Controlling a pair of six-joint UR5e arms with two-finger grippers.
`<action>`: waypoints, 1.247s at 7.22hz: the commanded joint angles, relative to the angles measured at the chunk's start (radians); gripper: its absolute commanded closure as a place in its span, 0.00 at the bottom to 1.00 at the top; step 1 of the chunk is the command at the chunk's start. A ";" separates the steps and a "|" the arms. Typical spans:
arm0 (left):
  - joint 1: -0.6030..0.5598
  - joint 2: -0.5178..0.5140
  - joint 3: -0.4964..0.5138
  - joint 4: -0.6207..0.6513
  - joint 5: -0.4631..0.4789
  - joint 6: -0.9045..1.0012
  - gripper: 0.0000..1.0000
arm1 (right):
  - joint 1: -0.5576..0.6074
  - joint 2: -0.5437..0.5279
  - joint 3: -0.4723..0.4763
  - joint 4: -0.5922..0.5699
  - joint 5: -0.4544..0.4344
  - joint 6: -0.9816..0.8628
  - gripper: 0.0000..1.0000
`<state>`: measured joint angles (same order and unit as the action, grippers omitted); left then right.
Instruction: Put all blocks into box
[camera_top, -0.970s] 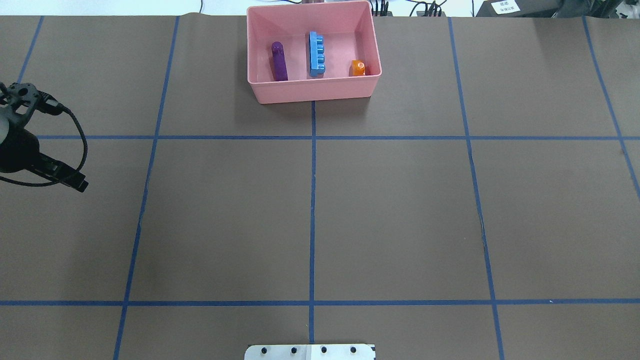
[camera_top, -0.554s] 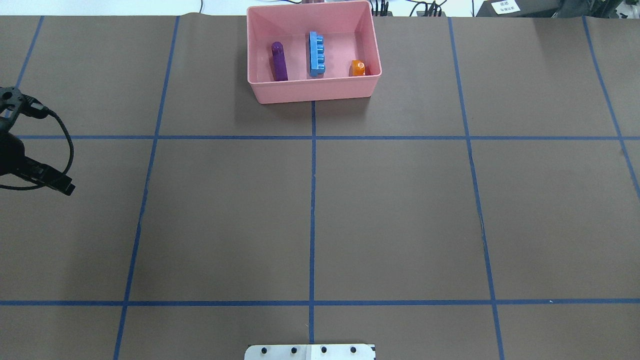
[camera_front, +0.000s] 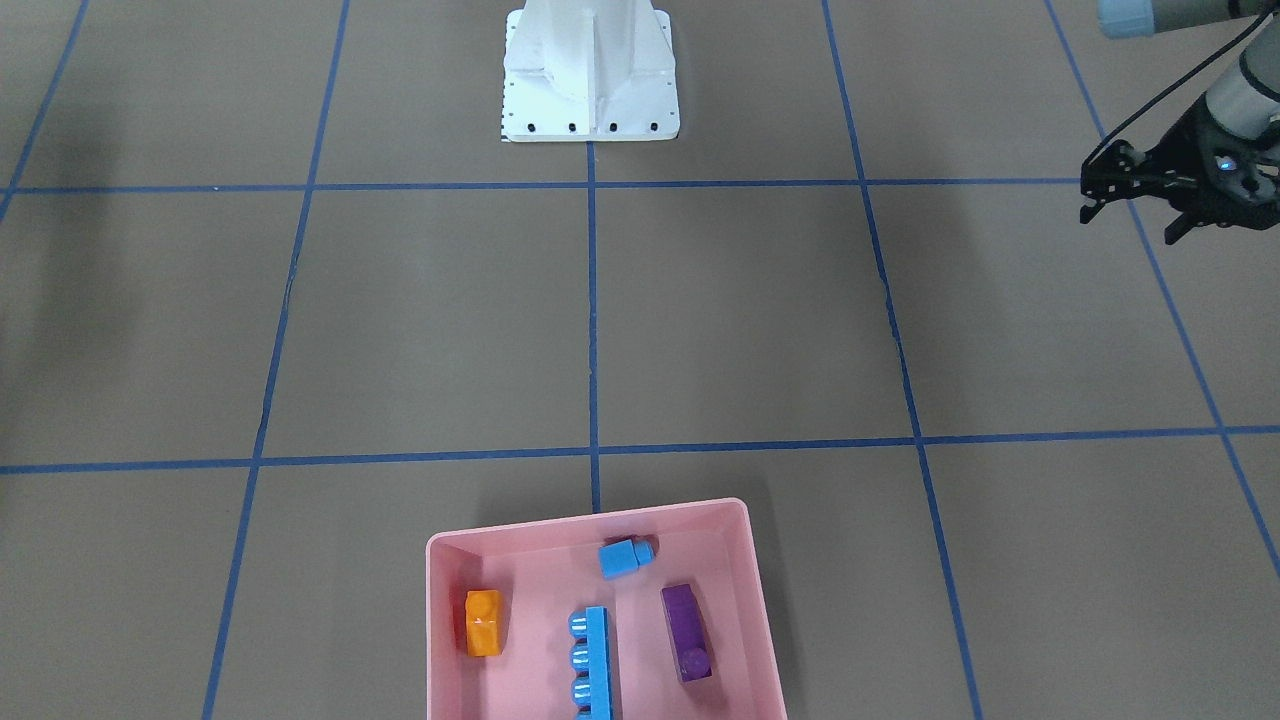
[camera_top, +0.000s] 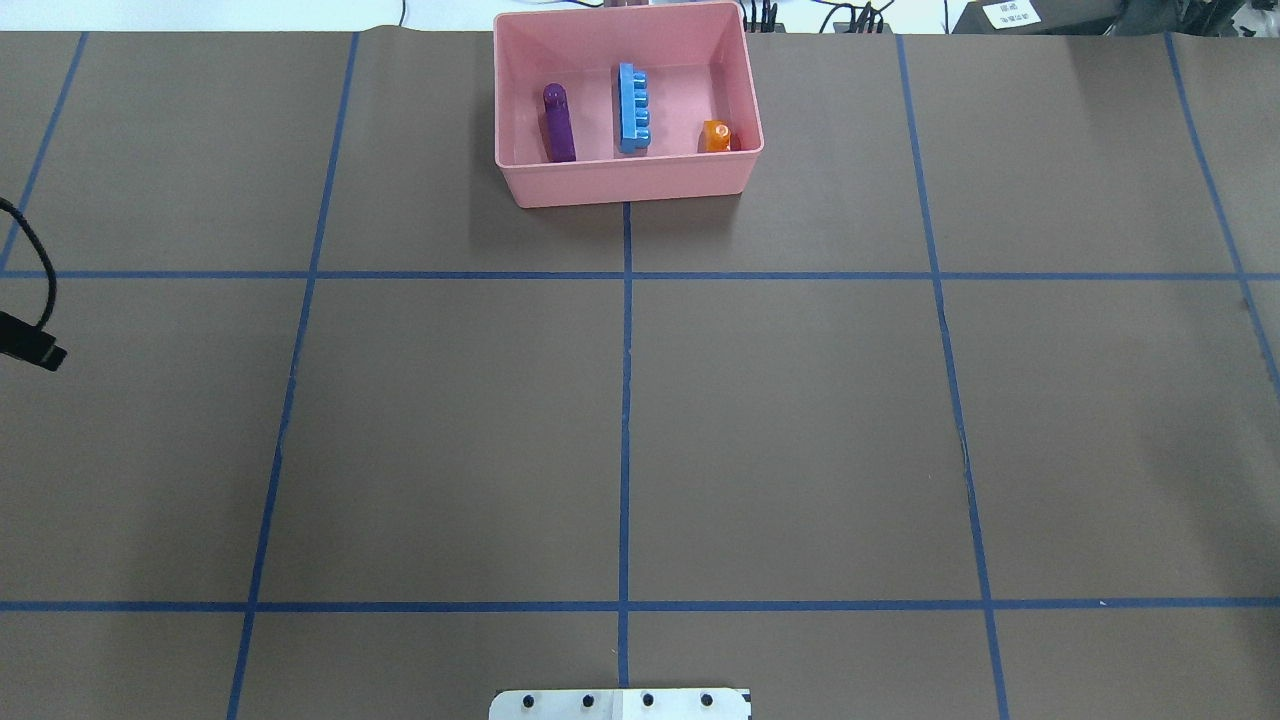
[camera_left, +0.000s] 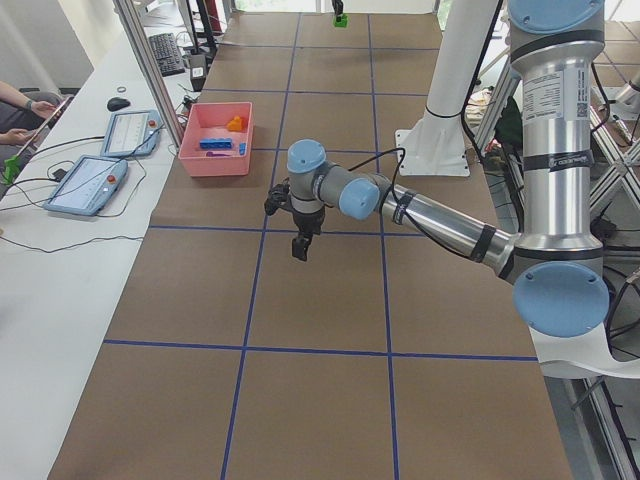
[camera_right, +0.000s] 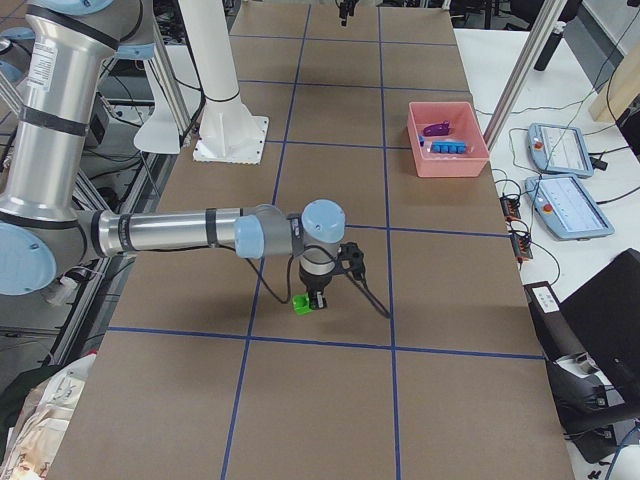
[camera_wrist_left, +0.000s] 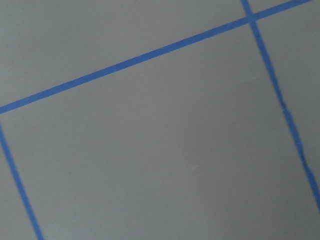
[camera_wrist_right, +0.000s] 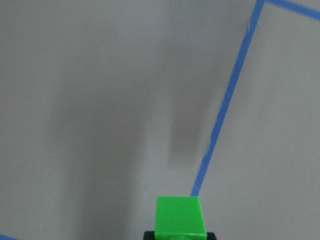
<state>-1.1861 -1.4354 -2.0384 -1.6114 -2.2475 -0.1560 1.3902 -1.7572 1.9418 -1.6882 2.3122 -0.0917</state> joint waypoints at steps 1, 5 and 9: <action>-0.197 0.117 0.026 0.004 -0.015 0.273 0.00 | 0.012 0.283 0.002 -0.296 -0.010 0.003 1.00; -0.531 0.159 0.196 -0.010 -0.133 0.351 0.00 | -0.115 0.650 -0.154 -0.375 -0.013 0.299 1.00; -0.538 0.145 0.178 -0.001 -0.211 0.294 0.00 | -0.264 0.980 -0.453 -0.272 -0.014 0.572 1.00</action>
<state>-1.7224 -1.2915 -1.8596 -1.6106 -2.4355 0.1615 1.1668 -0.8769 1.5983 -2.0303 2.2991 0.3863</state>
